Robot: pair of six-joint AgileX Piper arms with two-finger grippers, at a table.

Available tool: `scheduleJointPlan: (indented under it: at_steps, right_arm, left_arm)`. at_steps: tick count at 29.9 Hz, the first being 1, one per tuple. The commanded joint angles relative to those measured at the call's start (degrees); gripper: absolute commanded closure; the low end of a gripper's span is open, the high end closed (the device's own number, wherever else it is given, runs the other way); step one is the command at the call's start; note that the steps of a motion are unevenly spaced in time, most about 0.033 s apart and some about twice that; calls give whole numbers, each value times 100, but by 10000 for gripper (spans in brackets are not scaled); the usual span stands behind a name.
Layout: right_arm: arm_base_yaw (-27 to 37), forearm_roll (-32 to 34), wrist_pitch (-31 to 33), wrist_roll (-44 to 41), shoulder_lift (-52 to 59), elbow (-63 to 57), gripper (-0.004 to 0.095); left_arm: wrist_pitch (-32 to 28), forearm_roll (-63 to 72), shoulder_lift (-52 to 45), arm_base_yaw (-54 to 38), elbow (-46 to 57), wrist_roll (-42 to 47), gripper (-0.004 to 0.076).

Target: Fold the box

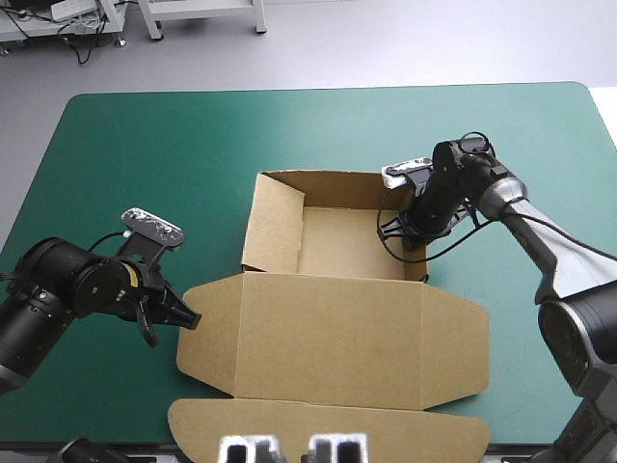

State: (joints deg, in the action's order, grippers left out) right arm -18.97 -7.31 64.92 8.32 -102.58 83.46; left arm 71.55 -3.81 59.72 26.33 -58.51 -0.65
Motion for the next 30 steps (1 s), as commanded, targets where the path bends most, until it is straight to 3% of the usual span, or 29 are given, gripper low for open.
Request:
scheduleJointPlan:
  at_steps: [1, 6, 9, 19, 25, 30]
  right_arm:
    - [3, -75, -114, 331, 271, 133, 931]
    - [32, 661, -352, 265, 271, 360, 928]
    - [284, 774, -328, 275, 258, 745, 928]
    - [2198, 1011, -237, 351, -75, 2043, 928]
    - [3446, 934, -513, 440, -668, 2503, 928]
    - [4028, 890, -328, 425, -1217, 2813, 928]
  left_arm:
    - [-6, 113, -85, 7, -143, 65, 729]
    - [-6, 129, -85, 7, -143, -20, 729]
    - [-6, 183, -85, 7, -143, -20, 729]
    - [-513, 167, -85, 7, -143, -115, 729]
    - [-884, 167, -85, 7, -143, -369, 729]
    - [-843, 167, -85, 7, -143, -369, 729]
